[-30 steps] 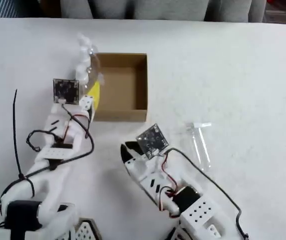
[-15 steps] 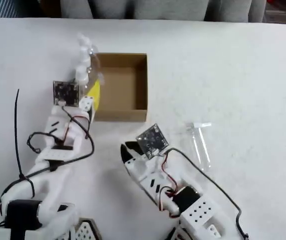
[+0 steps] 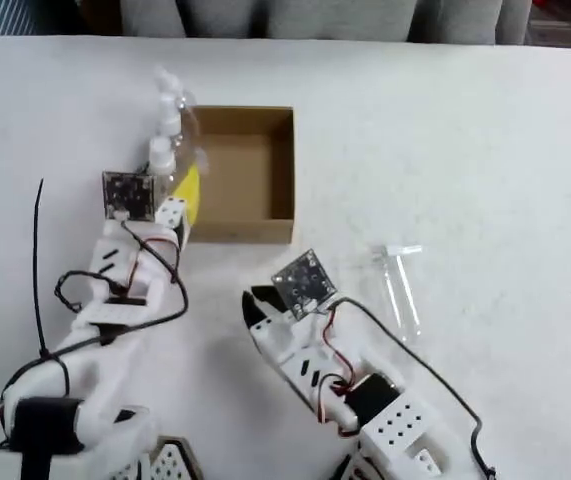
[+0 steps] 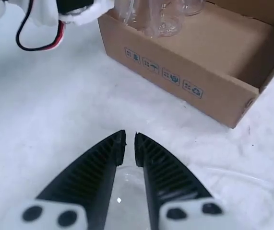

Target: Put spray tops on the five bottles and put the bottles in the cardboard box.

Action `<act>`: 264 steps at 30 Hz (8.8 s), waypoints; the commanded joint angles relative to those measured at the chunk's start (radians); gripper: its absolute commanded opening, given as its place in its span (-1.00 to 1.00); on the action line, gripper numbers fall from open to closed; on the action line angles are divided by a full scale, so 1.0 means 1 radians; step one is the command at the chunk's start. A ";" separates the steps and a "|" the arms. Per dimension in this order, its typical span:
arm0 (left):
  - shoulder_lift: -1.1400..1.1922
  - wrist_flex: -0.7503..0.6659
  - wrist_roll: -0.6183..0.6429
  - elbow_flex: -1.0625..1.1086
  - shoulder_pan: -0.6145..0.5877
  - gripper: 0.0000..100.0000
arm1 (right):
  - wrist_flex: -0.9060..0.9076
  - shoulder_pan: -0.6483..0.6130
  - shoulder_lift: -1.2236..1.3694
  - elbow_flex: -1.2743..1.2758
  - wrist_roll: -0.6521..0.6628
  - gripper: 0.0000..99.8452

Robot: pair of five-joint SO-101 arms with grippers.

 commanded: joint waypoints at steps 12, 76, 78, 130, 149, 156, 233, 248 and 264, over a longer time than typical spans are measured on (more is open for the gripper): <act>0.148 -0.035 0.023 -0.100 -0.024 -0.96 | -0.018 0.008 -0.010 -0.014 0.002 -0.97; -0.119 0.035 -0.015 0.087 -0.061 -0.42 | -0.018 0.008 -0.010 -0.012 0.003 -0.97; -0.145 0.083 -0.035 0.083 -0.062 -0.43 | -0.018 0.008 -0.010 -0.012 0.003 -0.97; -1.371 1.428 -0.227 0.390 -0.070 -0.91 | 0.814 0.386 0.001 -0.494 0.307 -0.96; -1.402 1.473 -0.336 0.390 -0.064 -0.90 | 1.076 0.533 0.704 -1.039 0.121 -0.96; -1.402 1.468 -0.336 0.390 -0.064 -0.90 | 1.078 0.533 0.969 -1.235 -0.071 -0.96; -1.402 1.470 -0.338 0.390 -0.068 -0.90 | 0.891 0.674 1.268 -1.378 -0.290 -0.51; -1.402 1.471 -0.338 0.390 -0.068 -0.90 | 0.863 0.727 1.438 -1.442 -0.287 -0.67; -1.402 1.473 -0.338 0.390 -0.068 -0.90 | 0.970 0.777 1.452 -1.536 -0.239 -0.97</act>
